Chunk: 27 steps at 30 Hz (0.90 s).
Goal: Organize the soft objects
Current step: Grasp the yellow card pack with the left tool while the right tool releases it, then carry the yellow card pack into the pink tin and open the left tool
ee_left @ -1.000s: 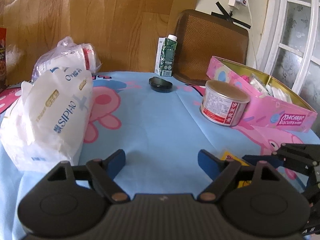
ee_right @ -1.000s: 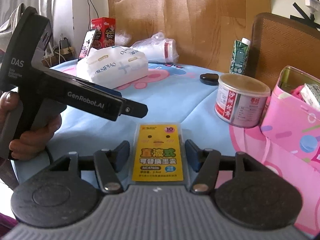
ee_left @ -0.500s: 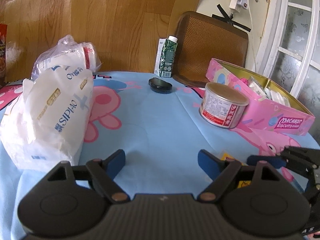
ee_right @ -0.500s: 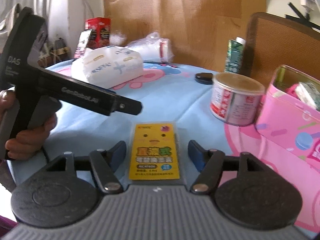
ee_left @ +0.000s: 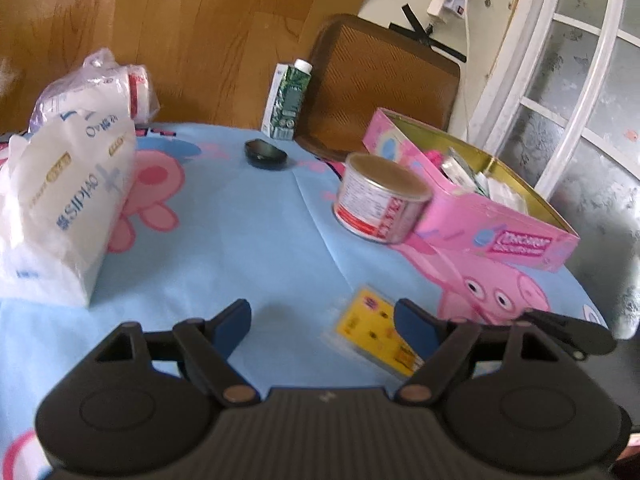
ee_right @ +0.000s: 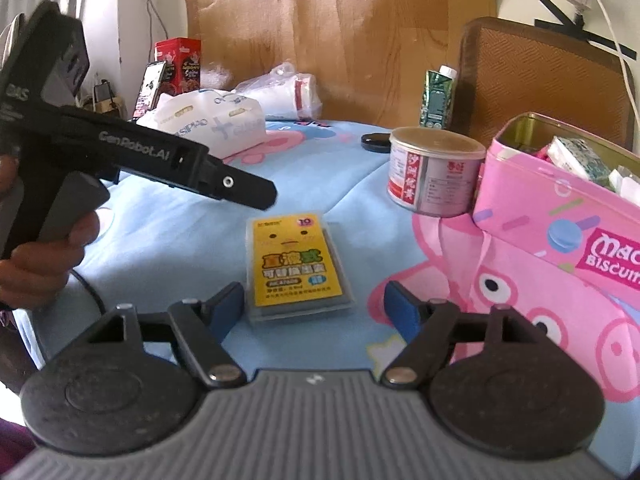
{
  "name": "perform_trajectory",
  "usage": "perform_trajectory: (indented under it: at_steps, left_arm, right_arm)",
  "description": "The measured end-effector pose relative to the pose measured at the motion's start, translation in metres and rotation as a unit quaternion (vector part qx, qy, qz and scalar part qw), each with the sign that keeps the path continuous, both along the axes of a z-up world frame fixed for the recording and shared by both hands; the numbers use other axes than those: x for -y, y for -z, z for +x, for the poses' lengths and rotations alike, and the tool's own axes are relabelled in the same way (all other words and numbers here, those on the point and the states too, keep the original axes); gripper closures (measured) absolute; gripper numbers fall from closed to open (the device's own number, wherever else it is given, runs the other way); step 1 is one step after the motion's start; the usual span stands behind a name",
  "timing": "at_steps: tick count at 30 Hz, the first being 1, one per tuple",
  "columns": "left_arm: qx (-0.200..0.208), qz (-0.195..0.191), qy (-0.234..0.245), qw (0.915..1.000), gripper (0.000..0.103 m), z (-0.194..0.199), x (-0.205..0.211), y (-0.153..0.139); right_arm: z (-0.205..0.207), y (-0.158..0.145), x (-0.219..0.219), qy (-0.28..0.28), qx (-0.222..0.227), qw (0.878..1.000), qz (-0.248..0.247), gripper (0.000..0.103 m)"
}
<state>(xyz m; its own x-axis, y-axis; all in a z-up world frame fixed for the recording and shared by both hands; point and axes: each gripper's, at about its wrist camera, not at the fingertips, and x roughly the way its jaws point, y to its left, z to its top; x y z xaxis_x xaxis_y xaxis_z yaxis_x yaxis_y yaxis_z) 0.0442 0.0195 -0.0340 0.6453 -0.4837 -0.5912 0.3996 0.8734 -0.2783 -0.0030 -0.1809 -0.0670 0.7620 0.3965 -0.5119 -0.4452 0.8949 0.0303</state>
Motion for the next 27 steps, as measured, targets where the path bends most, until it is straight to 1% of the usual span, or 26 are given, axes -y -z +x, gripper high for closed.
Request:
perform_trajectory:
  at_steps: [1, 2, 4, 6, 7, 8, 9, 10, 11, 12, 15, 18, 20, 23, 25, 27]
  left_arm:
    - [-0.009, -0.004, 0.0, 1.0, 0.022, -0.002, 0.0, 0.0]
    - [-0.021, -0.01, -0.001, 0.9997, 0.022, -0.003, 0.001, 0.0]
    - [-0.045, -0.033, -0.003, 0.9984, 0.022, -0.004, 0.0, 0.0]
    - [-0.067, -0.056, -0.003, 0.9962, 0.022, -0.001, 0.0, 0.001]
    - [-0.077, -0.066, 0.0, 0.9949, 0.023, 0.001, 0.003, 0.001]
    - [-0.085, -0.072, 0.003, 0.9938, 0.026, 0.004, 0.006, 0.002]
    - [-0.091, -0.075, 0.006, 0.9929, 0.036, 0.006, 0.011, 0.003]
    - [-0.099, -0.074, 0.011, 0.9923, 0.044, 0.009, 0.017, 0.005]
    - [-0.106, -0.072, 0.017, 0.9917, 0.061, 0.012, 0.024, 0.006]
    - [-0.11, -0.067, 0.024, 0.9914, 0.066, 0.014, 0.031, 0.007]
    - [-0.091, -0.058, 0.04, 0.9934, 0.071, 0.015, 0.05, -0.003]
    - [-0.063, -0.052, 0.061, 0.9948, 0.071, 0.02, 0.067, -0.025]
    - [-0.044, -0.05, 0.077, 0.9949, 0.071, 0.027, 0.082, -0.039]
    - [-0.012, -0.047, 0.104, 0.9934, 0.071, 0.044, 0.115, -0.06]
    - [0.006, -0.041, 0.119, 0.9921, 0.071, 0.055, 0.136, -0.069]
    - [0.017, -0.033, 0.13, 0.9909, 0.071, 0.067, 0.158, -0.072]
  right_arm:
    - [-0.001, 0.0, 0.0, -0.005, 0.0, 1.0, 0.003, 0.038]
    - [-0.001, -0.001, 0.0, -0.013, -0.001, 1.0, 0.008, 0.042]
    - [0.0, -0.001, 0.003, -0.007, -0.008, 1.0, 0.025, 0.042]
    - [0.004, -0.002, 0.015, 0.006, -0.031, 0.996, 0.079, 0.042]
    - [0.008, -0.002, 0.023, 0.012, -0.047, 0.992, 0.115, 0.042]
    - [0.011, -0.001, 0.031, 0.017, -0.061, 0.987, 0.145, 0.042]
    - [0.013, 0.0, 0.036, 0.019, -0.07, 0.983, 0.168, 0.042]
    - [0.013, 0.001, 0.038, 0.02, -0.075, 0.981, 0.18, 0.042]
    - [0.012, 0.002, 0.039, 0.02, -0.076, 0.979, 0.185, 0.042]
    - [0.01, 0.002, 0.037, 0.019, -0.074, 0.98, 0.185, 0.042]
    - [0.003, 0.001, 0.034, 0.023, -0.062, 0.983, 0.173, 0.043]
    - [-0.001, -0.008, 0.045, 0.038, -0.033, 0.983, 0.174, 0.043]
    - [0.0, -0.017, 0.054, 0.048, -0.005, 0.984, 0.174, 0.043]
    - [0.004, -0.034, 0.068, 0.073, 0.046, 0.985, 0.15, 0.043]
    - [0.01, -0.044, 0.08, 0.097, 0.076, 0.983, 0.136, 0.043]
    - [0.019, -0.05, 0.096, 0.118, 0.094, 0.98, 0.133, 0.043]
